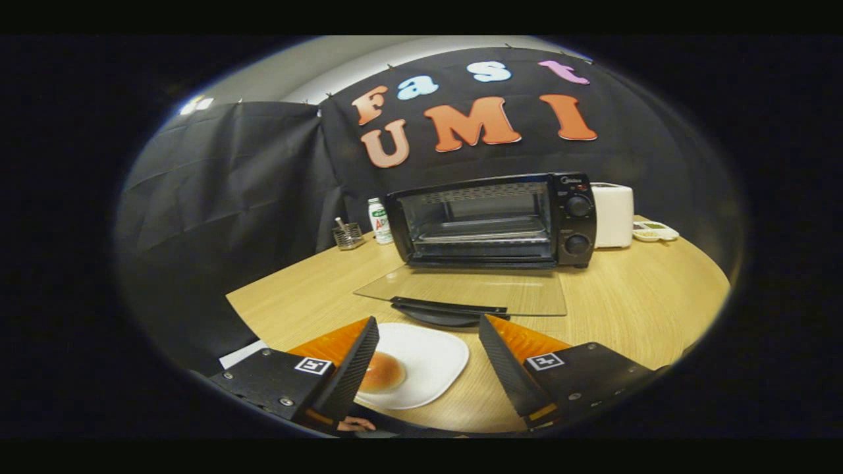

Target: Open the toaster oven, put the food inside, and close the toaster oven door.

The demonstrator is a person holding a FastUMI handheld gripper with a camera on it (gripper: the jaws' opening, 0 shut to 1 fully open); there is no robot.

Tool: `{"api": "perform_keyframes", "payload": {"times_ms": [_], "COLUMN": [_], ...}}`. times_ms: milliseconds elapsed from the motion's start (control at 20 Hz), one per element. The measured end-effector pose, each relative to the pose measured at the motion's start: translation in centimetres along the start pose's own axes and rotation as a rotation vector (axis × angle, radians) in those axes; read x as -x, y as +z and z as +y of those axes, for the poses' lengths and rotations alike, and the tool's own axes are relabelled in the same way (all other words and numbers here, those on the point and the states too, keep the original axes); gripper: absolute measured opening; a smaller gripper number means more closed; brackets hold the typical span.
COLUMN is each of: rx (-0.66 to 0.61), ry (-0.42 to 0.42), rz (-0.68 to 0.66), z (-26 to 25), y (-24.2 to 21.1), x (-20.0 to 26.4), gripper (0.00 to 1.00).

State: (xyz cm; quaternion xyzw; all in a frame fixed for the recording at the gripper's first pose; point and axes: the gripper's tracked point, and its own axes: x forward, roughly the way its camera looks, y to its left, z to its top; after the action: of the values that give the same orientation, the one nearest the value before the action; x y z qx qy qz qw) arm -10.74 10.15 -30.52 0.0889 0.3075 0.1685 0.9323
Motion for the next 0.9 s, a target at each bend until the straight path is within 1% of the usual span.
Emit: {"api": "perform_keyframes", "payload": {"times_ms": [100,250,400,650,900], "rx": [0.026,0.047,0.062,0.131,0.103], "ry": [0.049,0.044,0.098,0.099,0.088], "rz": [0.022,0.06,0.088,0.146,0.185], "z": [1.5,1.8,4.0,4.6,4.4], "y": [-0.8,-2.2,-3.3,-5.3,-6.2], "x": [0.4,0.8,1.3,0.7,0.1], "gripper": [0.94,0.96,0.97,0.97,0.97]}}
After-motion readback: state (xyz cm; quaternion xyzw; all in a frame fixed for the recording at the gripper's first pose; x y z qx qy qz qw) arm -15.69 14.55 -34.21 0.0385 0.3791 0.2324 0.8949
